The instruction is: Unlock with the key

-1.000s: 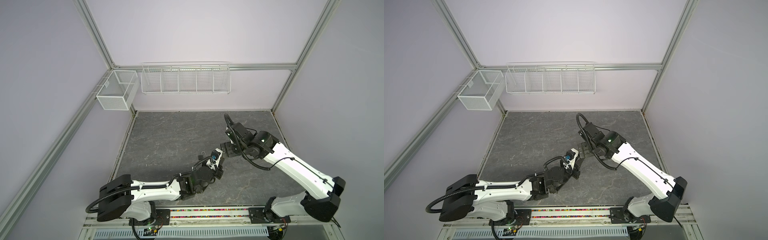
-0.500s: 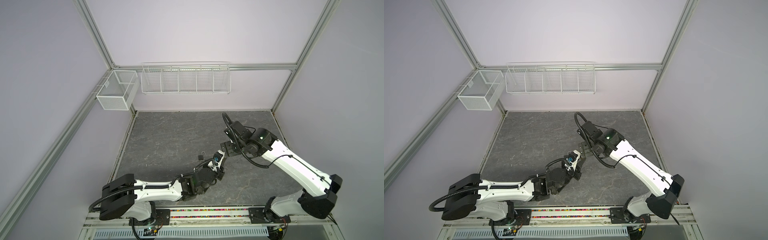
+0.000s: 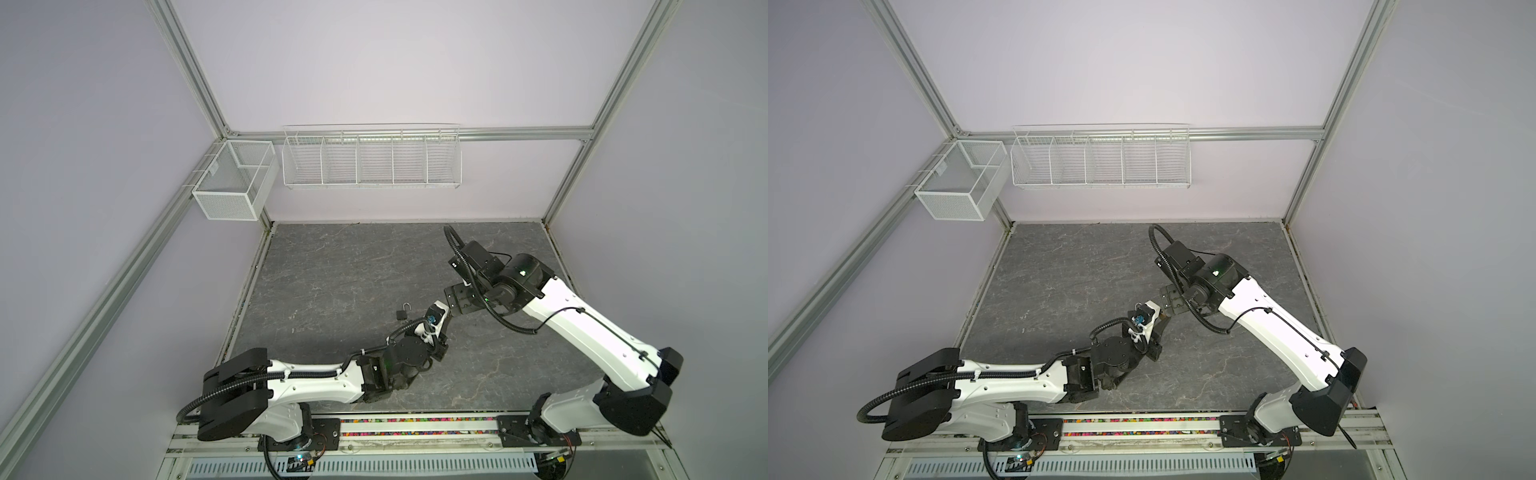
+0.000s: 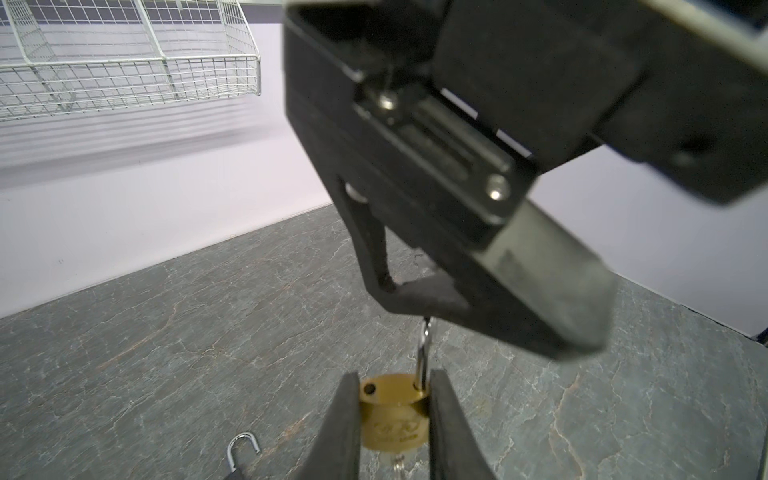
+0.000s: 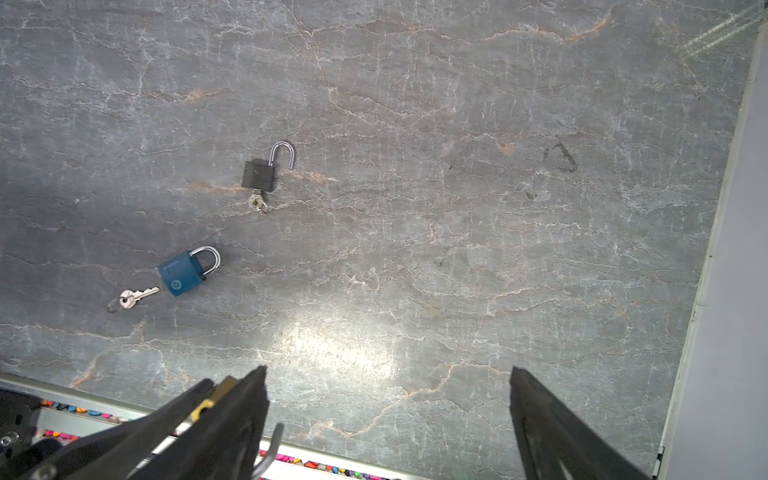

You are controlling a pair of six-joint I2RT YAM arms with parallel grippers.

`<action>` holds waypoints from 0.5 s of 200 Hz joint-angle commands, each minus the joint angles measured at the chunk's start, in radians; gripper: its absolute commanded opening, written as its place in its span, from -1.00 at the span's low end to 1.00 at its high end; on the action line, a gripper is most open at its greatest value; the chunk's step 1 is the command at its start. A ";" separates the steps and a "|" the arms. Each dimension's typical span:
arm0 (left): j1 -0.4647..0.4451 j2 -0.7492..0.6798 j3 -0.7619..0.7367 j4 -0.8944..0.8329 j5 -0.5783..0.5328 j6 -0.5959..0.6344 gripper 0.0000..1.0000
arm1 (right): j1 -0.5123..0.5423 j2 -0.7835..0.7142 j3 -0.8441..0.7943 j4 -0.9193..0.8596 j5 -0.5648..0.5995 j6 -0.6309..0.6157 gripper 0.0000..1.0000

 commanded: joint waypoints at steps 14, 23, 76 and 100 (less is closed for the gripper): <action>-0.004 -0.028 -0.013 0.040 -0.014 0.009 -1.00 | -0.008 -0.027 -0.018 -0.006 -0.031 -0.027 0.83; -0.005 -0.028 -0.013 0.041 -0.013 0.009 -1.00 | -0.008 -0.036 -0.021 -0.003 -0.039 -0.027 0.83; -0.005 -0.024 -0.009 0.041 -0.018 -0.002 -1.00 | -0.011 -0.059 -0.039 -0.019 -0.044 -0.019 0.83; -0.005 -0.021 -0.006 0.040 -0.019 -0.008 -1.00 | -0.013 -0.074 -0.038 -0.028 -0.001 -0.021 0.83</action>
